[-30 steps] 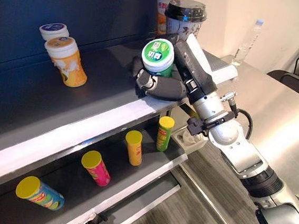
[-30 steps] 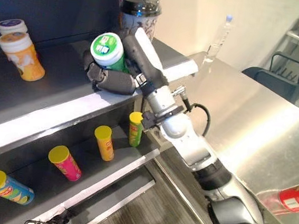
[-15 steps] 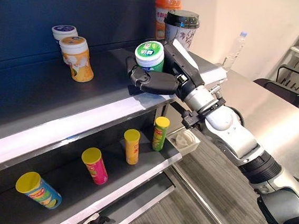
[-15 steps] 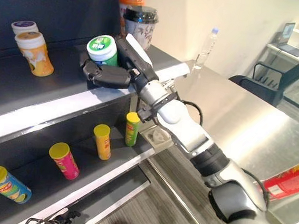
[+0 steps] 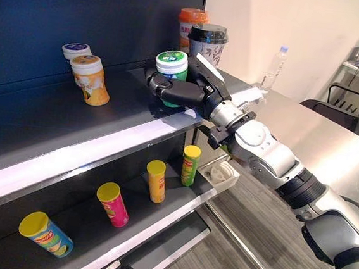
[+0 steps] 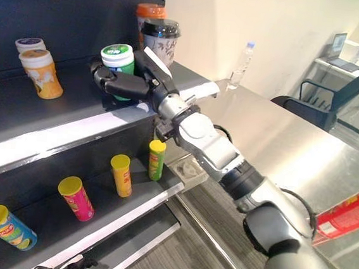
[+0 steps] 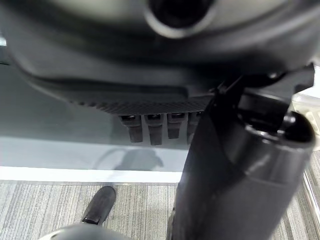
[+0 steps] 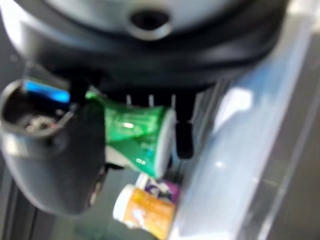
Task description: Put the goods on the table back onto the shelves and tidy them up.
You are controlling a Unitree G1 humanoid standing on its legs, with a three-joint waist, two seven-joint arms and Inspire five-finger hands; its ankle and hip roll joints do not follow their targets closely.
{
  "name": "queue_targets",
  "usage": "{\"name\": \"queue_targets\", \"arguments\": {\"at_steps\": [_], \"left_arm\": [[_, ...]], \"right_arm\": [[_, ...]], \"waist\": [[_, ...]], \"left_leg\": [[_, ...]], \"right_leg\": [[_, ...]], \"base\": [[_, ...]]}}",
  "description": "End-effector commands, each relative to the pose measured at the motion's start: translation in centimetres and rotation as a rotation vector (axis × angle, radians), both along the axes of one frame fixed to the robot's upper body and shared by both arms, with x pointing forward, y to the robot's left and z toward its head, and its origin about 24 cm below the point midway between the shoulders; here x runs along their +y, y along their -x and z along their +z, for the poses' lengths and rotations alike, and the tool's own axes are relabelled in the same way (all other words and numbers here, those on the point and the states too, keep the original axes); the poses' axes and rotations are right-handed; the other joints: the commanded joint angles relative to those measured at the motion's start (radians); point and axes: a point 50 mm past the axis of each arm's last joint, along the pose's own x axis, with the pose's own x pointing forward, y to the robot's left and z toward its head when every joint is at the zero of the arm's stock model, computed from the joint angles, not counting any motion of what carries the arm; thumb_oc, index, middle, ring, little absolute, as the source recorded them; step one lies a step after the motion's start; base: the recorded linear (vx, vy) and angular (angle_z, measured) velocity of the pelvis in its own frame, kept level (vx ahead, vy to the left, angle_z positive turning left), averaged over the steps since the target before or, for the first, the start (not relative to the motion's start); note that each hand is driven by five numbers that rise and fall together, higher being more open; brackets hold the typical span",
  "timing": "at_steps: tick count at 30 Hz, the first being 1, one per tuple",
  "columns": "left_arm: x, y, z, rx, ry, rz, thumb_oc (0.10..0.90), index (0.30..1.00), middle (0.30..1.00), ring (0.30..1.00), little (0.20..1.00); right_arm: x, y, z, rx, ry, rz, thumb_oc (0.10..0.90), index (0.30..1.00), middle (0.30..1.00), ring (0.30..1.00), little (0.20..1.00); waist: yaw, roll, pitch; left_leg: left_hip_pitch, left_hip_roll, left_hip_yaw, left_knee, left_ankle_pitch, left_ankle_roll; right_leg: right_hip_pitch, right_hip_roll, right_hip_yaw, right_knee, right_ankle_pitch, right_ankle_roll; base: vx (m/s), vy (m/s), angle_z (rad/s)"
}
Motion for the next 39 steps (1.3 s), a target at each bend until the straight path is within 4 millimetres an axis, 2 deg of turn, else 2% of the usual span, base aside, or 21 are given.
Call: {"name": "queue_targets", "arguments": {"at_steps": [1, 13, 19, 26, 27, 28, 29, 39], "left_arm": [[1.2, -0.5, 0.2, 0.015, -0.050, -0.055, 0.800, 0.900, 0.900, 0.900, 0.900], [1.0, -2.0, 0.6, -0.036, -0.057, -0.063, 0.800, 0.900, 0.900, 0.900, 0.900], [0.8, -2.8, 0.9, -0.067, -0.056, -0.068, 0.800, 0.900, 0.900, 0.900, 0.900], [0.7, -3.2, 1.0, -0.083, -0.054, -0.073, 0.800, 0.900, 0.900, 0.900, 0.900], [0.7, -3.2, 1.0, -0.085, -0.055, -0.074, 0.800, 0.900, 0.900, 0.900, 0.900], [0.7, -3.2, 1.0, -0.087, -0.056, -0.073, 0.800, 0.900, 0.900, 0.900, 0.900], [0.8, -3.3, 1.1, -0.089, -0.059, -0.071, 0.800, 0.900, 0.900, 0.900, 0.900], [0.8, -3.8, 1.3, -0.112, -0.059, -0.072, 0.800, 0.900, 0.900, 0.900, 0.900]], "right_arm": [[3.6, 0.4, 2.8, -0.062, -0.052, 0.099, 0.400, 0.300, 0.300, 0.300, 0.300], [7.1, 1.5, 1.6, -0.048, -0.073, 0.168, 0.400, 0.300, 0.300, 0.300, 0.300], [8.3, 2.1, 0.8, -0.055, -0.060, 0.190, 0.400, 0.300, 0.300, 0.300, 0.300], [8.9, 2.2, 0.1, -0.047, -0.053, 0.183, 0.400, 0.300, 0.300, 0.300, 0.300], [8.9, 2.2, -0.1, -0.042, -0.051, 0.181, 0.543, 0.514, 0.514, 0.514, 0.514], [8.9, 2.1, -0.1, -0.044, -0.049, 0.177, 0.645, 0.667, 0.667, 0.667, 0.667], [8.9, 2.1, -0.2, -0.047, -0.048, 0.165, 0.800, 0.900, 0.900, 0.900, 0.900], [8.8, 2.2, -0.3, -0.057, -0.049, 0.160, 0.800, 0.900, 0.900, 0.900, 0.900]], "waist": [[0.062, -0.059, 0.013], [0.076, -0.060, 0.019], [0.078, -0.058, 0.024], [0.079, -0.056, 0.027], [0.080, -0.056, 0.028], [0.080, -0.056, 0.029], [0.081, -0.056, 0.031], [0.082, -0.053, 0.039]], "left_leg": [[-0.038, 0.061, -0.004, 0.004, 0.002, -0.026], [-0.033, 0.049, -0.015, 0.004, -0.010, -0.015], [-0.023, 0.045, -0.020, 0.004, -0.017, -0.009], [-0.017, 0.041, -0.024, 0.004, -0.020, -0.005], [-0.016, 0.041, -0.024, 0.004, -0.020, -0.004], [-0.016, 0.040, -0.024, 0.004, -0.021, -0.003], [-0.015, 0.040, -0.024, 0.004, -0.022, -0.002], [-0.010, 0.041, -0.023, 0.004, -0.025, -0.001]], "right_leg": [[0.002, -0.034, 0.021, 0.134, 0.075, 0.012], [-0.008, -0.039, 0.022, 0.155, 0.087, 0.017], [-0.012, -0.041, 0.024, 0.167, 0.087, 0.018], [-0.014, -0.045, 0.023, 0.178, 0.093, 0.021], [-0.014, -0.045, 0.021, 0.180, 0.094, 0.021], [-0.015, -0.045, 0.021, 0.181, 0.094, 0.021], [-0.015, -0.046, 0.021, 0.181, 0.094, 0.021], [-0.019, -0.049, 0.016, 0.181, 0.088, 0.022]], "base": [[0.00, 0.000, 0.00], [0.00, 0.001, 0.00], [-0.02, 0.015, 0.02], [0.00, 0.000, 0.00], [-0.01, 0.002, 0.04], [-0.01, 0.004, 0.06], [-0.01, 0.004, 0.07], [0.00, 0.000, 0.02]]}}
